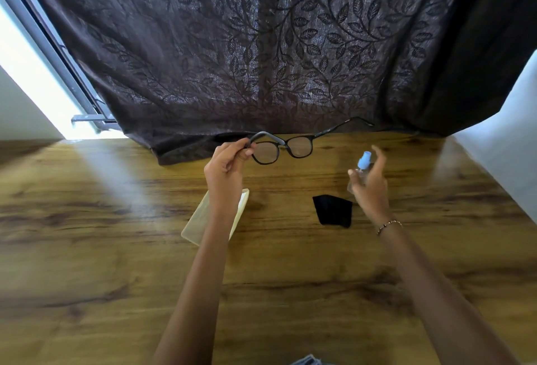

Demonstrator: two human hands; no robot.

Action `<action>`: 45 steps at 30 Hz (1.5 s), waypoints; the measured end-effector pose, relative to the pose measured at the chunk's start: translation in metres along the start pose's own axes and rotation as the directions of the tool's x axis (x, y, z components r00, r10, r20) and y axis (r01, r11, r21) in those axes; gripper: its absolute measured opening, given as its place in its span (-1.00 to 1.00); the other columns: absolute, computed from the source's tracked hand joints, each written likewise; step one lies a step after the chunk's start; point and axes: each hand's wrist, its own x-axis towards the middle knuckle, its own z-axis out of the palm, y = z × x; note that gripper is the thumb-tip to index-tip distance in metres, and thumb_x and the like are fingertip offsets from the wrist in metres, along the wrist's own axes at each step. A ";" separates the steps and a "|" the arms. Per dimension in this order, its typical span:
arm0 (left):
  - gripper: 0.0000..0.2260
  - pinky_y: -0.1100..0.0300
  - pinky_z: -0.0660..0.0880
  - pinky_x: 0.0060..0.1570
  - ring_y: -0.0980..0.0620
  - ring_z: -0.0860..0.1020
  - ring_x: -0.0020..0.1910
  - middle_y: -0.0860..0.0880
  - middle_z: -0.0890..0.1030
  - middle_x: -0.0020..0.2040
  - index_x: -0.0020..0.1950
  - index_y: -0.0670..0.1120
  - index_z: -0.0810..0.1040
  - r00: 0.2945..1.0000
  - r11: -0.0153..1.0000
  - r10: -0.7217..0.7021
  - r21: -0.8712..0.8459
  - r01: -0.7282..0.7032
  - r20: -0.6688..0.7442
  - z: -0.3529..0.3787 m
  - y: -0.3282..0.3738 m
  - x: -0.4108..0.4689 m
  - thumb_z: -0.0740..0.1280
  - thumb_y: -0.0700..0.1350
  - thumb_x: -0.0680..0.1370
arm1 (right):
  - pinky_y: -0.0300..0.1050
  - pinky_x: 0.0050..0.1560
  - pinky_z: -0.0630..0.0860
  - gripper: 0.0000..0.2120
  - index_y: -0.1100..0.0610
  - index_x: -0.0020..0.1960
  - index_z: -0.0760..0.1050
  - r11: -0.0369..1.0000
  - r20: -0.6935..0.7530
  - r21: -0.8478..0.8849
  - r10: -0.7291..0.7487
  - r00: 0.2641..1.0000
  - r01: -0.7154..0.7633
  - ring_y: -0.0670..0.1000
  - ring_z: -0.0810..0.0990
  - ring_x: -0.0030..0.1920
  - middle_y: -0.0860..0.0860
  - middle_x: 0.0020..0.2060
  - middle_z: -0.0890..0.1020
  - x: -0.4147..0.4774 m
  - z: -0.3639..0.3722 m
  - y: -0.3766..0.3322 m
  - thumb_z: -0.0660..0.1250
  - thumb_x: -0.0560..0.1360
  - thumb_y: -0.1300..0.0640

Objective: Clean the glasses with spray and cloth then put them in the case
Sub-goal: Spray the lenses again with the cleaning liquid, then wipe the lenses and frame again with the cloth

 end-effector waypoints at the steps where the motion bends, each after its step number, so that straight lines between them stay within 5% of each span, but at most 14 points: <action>1: -0.81 -0.07 0.55 0.06 -0.12 0.59 -0.01 -0.01 0.62 -0.08 0.09 -0.19 0.61 1.000 1.000 -0.006 -0.012 0.006 0.005 0.001 0.000 -0.001 0.34 -0.33 0.50 | -0.24 -0.31 0.48 -0.41 -0.01 0.46 0.11 1.000 -0.012 -0.012 0.023 1.000 -0.023 -0.06 0.58 -0.26 -0.12 -0.22 0.52 0.003 0.000 0.005 0.33 0.55 0.15; 10: -0.77 0.00 0.55 0.04 -0.04 0.58 -0.04 0.02 0.61 -0.09 0.12 -0.14 0.57 0.999 1.000 -0.010 -0.019 0.011 0.034 0.004 0.000 -0.006 0.33 -0.36 0.50 | -0.24 -0.30 0.41 -0.78 0.19 0.09 0.41 0.979 -0.061 -0.082 0.181 0.982 -0.186 0.09 0.59 -0.08 0.13 -0.06 0.58 0.014 0.002 0.027 0.36 0.52 0.16; 16: -0.84 0.11 0.54 0.05 -0.03 0.59 -0.02 -0.12 0.63 -0.06 0.07 -0.30 0.61 0.998 1.000 -0.001 0.014 0.000 0.062 0.004 -0.004 -0.007 0.32 -0.34 0.52 | -0.13 -0.11 0.46 -0.51 0.18 0.24 0.39 0.948 -0.046 -0.040 0.314 0.948 -0.315 0.04 0.56 0.02 0.06 0.03 0.56 0.009 -0.006 0.028 0.51 0.40 0.12; 19: -0.83 0.20 0.52 0.04 0.06 0.58 -0.03 -0.12 0.63 -0.06 0.07 -0.30 0.61 0.999 1.000 -0.013 0.017 0.012 0.047 0.003 -0.004 -0.006 0.32 -0.33 0.52 | -0.10 -0.18 0.49 -0.50 0.19 0.09 0.49 0.912 -0.104 -0.085 0.392 0.914 -0.401 0.04 0.59 -0.05 0.05 -0.07 0.61 -0.011 -0.007 0.030 0.56 0.31 -0.06; 21: -0.83 0.24 0.51 0.03 0.11 0.57 -0.04 -0.13 0.63 -0.05 0.07 -0.30 0.61 0.999 1.000 -0.012 0.026 0.011 0.043 0.003 -0.004 -0.006 0.32 -0.33 0.51 | -0.09 -0.12 0.53 -0.56 0.17 0.01 0.56 0.929 -0.044 -0.188 0.316 0.948 -0.319 0.00 0.59 -0.08 0.01 -0.12 0.63 -0.027 -0.003 0.031 0.54 0.32 -0.12; 25: -0.84 0.19 0.51 0.04 0.01 0.57 -0.02 -0.09 0.64 -0.06 0.06 -0.29 0.62 0.999 0.999 -0.012 0.034 0.010 0.044 0.004 -0.004 -0.006 0.33 -0.32 0.51 | 0.03 0.13 0.49 -0.81 0.16 -0.05 0.61 0.948 0.062 -0.278 0.176 0.982 -0.152 0.04 0.57 0.01 -0.02 -0.14 0.58 -0.037 0.005 0.024 0.50 0.41 0.09; 31: -0.83 0.17 0.53 0.04 0.00 0.57 -0.04 -0.17 0.64 -0.06 0.07 -0.29 0.61 0.999 1.000 -0.011 0.015 0.011 0.046 0.001 -0.005 -0.007 0.32 -0.33 0.50 | -0.26 -0.23 0.41 -0.91 0.07 -0.12 0.50 0.930 0.156 0.131 0.323 0.934 -0.343 -0.01 0.57 -0.05 -0.04 -0.16 0.60 -0.047 0.008 -0.010 0.39 0.50 0.10; 34: -0.82 0.26 0.52 0.01 0.12 0.57 -0.06 -0.05 0.62 -0.08 0.08 -0.25 0.61 0.999 1.000 -0.011 0.025 0.010 0.042 -0.001 -0.008 -0.008 0.33 -0.33 0.50 | -0.17 -0.20 0.58 -0.74 0.15 0.04 0.54 0.674 0.391 0.510 0.372 0.842 -0.535 0.04 0.65 0.02 0.07 -0.03 0.66 -0.056 0.005 -0.038 0.50 0.38 0.21; 36: -0.83 0.29 0.50 0.01 0.15 0.56 -0.05 -0.01 0.62 -0.08 0.07 -0.23 0.62 0.999 0.999 -0.011 0.036 0.009 0.051 0.000 -0.010 -0.010 0.34 -0.31 0.50 | -0.17 -0.16 0.62 -0.55 0.18 0.16 0.53 0.577 0.480 0.597 0.300 0.824 -0.557 0.05 0.68 0.03 0.09 0.02 0.69 -0.062 0.005 -0.056 0.53 0.29 0.22; 39: -0.82 0.27 0.51 0.03 0.15 0.57 -0.04 0.01 0.62 -0.07 0.08 -0.16 0.62 0.998 0.999 -0.017 0.032 0.016 0.053 0.001 -0.011 -0.012 0.35 -0.29 0.50 | -0.16 -0.14 0.63 -0.61 0.14 0.09 0.58 0.603 0.399 0.665 0.211 0.892 -0.440 0.04 0.69 0.00 0.07 -0.04 0.72 -0.070 0.011 -0.086 0.54 0.28 0.19; 42: -0.80 0.25 0.52 0.04 0.14 0.57 -0.04 -0.03 0.62 -0.07 0.09 -0.13 0.60 0.998 0.999 0.010 0.033 -0.012 0.064 0.002 -0.010 -0.013 0.35 -0.30 0.50 | -0.27 -0.16 0.58 -0.80 -0.02 -0.09 0.66 0.738 0.149 0.656 0.082 0.985 -0.160 -0.05 0.69 -0.06 -0.01 -0.13 0.72 -0.075 0.021 -0.114 0.53 0.36 0.23; 44: -0.79 0.26 0.51 0.02 0.15 0.57 -0.06 0.02 0.61 -0.09 0.09 -0.11 0.60 0.998 0.999 0.019 0.027 -0.020 0.068 0.004 -0.009 -0.013 0.36 -0.31 0.49 | -0.37 -0.08 0.53 -0.80 0.00 -0.03 0.66 0.895 -0.047 0.387 -0.220 0.974 0.221 -0.18 0.64 -0.06 -0.08 -0.11 0.70 -0.076 0.027 -0.128 0.48 0.42 0.25; 45: -0.79 0.26 0.51 0.01 0.18 0.57 -0.07 0.04 0.61 -0.10 0.08 -0.11 0.61 0.998 1.000 0.012 0.023 -0.013 0.065 0.005 -0.008 -0.014 0.36 -0.32 0.49 | -0.38 -0.05 0.52 -0.80 0.08 0.02 0.66 0.891 -0.081 0.202 -0.400 0.913 0.408 -0.19 0.61 -0.05 -0.07 -0.09 0.67 -0.077 0.030 -0.131 0.46 0.43 0.28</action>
